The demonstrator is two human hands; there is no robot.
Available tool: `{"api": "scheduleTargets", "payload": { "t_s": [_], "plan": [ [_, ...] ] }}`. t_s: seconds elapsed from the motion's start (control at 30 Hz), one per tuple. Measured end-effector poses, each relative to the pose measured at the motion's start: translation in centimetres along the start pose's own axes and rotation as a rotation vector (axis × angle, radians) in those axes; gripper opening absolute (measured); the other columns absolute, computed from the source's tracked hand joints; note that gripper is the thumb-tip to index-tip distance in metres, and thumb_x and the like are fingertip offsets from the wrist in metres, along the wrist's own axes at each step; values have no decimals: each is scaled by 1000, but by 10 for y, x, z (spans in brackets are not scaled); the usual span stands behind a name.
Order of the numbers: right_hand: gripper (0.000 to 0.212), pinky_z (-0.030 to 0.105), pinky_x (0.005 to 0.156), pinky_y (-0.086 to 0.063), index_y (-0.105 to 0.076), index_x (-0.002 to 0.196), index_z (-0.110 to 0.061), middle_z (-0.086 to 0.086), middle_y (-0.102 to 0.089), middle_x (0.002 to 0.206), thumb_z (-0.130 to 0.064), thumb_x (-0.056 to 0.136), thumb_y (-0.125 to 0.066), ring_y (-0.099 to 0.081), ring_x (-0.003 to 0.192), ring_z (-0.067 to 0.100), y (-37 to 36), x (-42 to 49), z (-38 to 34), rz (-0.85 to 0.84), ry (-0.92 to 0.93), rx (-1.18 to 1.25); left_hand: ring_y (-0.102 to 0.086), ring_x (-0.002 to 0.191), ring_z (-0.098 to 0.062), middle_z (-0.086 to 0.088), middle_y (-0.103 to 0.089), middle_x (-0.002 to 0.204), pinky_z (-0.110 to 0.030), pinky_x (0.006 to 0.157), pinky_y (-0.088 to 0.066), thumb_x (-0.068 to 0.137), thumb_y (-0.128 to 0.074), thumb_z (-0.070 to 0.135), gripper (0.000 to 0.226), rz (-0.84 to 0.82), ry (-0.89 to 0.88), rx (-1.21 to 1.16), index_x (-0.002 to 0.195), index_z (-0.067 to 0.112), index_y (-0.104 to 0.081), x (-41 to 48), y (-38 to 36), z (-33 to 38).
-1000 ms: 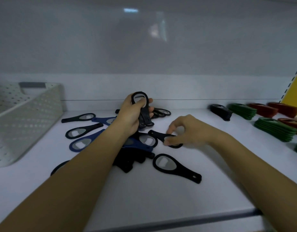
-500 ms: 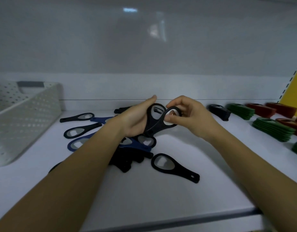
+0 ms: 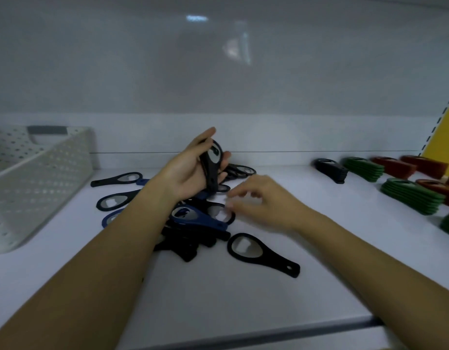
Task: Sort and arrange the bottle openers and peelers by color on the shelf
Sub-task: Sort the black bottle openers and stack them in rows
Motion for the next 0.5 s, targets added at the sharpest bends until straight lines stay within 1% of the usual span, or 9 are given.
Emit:
{"api": "scheduleTargets", "payload": {
  "t_s": [0.07, 0.1, 0.17, 0.2, 0.23, 0.3, 0.33, 0.4, 0.5],
  "plan": [
    [36, 16, 90, -26, -62, 120, -27, -12, -51, 99, -41, 86, -60, -35, 97, -1, -24, -4, -4, -172, 9, -60, -60, 82, -20, -13, -59, 103, -36, 71, -49, 100, -39, 23, 27, 24, -2, -3, 115, 38, -56, -1, 10, 3],
    [41, 14, 91, -22, -58, 125, -26, -8, -51, 104, -41, 87, -58, -30, 101, 0, -28, -6, -2, -214, -12, -59, -60, 85, -21, -12, -59, 102, -38, 72, -49, 100, -39, 22, 27, 33, 1, 5, 114, 38, -57, -1, 13, 3],
    [45, 17, 96, -21, -55, 126, -25, -6, -47, 117, -44, 85, -59, -26, 115, 4, -30, -9, 9, -252, -108, -32, -60, 90, -23, -12, -59, 103, -38, 72, -50, 100, -39, 20, 28, 48, 10, 46, 114, 36, -58, 0, 17, 1],
    [42, 19, 96, -25, -57, 121, -27, -8, -45, 118, -44, 83, -62, -29, 117, 6, -30, -9, 15, -249, -155, -6, -60, 91, -23, -12, -59, 105, -38, 72, -50, 100, -39, 20, 27, 56, 19, 65, 114, 36, -57, 0, 17, -1],
    [34, 20, 93, -30, -60, 112, -29, -9, -48, 115, -41, 81, -66, -36, 114, 7, -28, -7, 16, -226, -191, 64, -61, 90, -23, -13, -59, 106, -37, 72, -50, 100, -40, 21, 27, 63, 27, 74, 116, 35, -56, 0, 17, -2],
    [17, 20, 83, -41, -62, 94, -24, -7, -59, 98, -25, 80, -71, -52, 93, 5, -21, -4, 18, -148, -247, 308, -64, 86, -23, -14, -61, 106, -34, 73, -52, 99, -41, 24, 28, 67, 37, 56, 123, 32, -53, 1, 16, -3],
    [12, 20, 80, -45, -63, 88, -21, -5, -63, 89, -14, 81, -70, -57, 83, 5, -13, -3, 19, -98, -255, 436, -67, 82, -22, -14, -62, 104, -31, 70, -53, 98, -43, 25, 29, 65, 40, 43, 126, 31, -52, 1, 16, -3],
    [16, 12, 74, -47, -65, 87, -19, -5, -66, 80, -3, 83, -64, -61, 73, 2, 8, -1, 22, -5, -240, 560, -70, 75, -20, -14, -64, 106, -25, 63, -55, 97, -46, 28, 30, 50, 61, 48, 125, 31, -54, 1, 15, -3],
    [21, 8, 70, -47, -67, 89, -19, -13, -70, 76, 1, 83, -62, -62, 72, -4, 33, 0, 24, 104, -191, 702, -71, 77, -23, -17, -63, 110, -28, 61, -57, 94, -49, 30, 25, -35, 127, 116, 118, 28, -57, -3, 3, -11]
  ]
}}
Point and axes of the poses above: each hand's wrist, its own x-axis towards the middle knuckle, its own y-axis out of the back of the hand, z = x × y, the point moved 10 cm from there along x, towards the middle knuckle
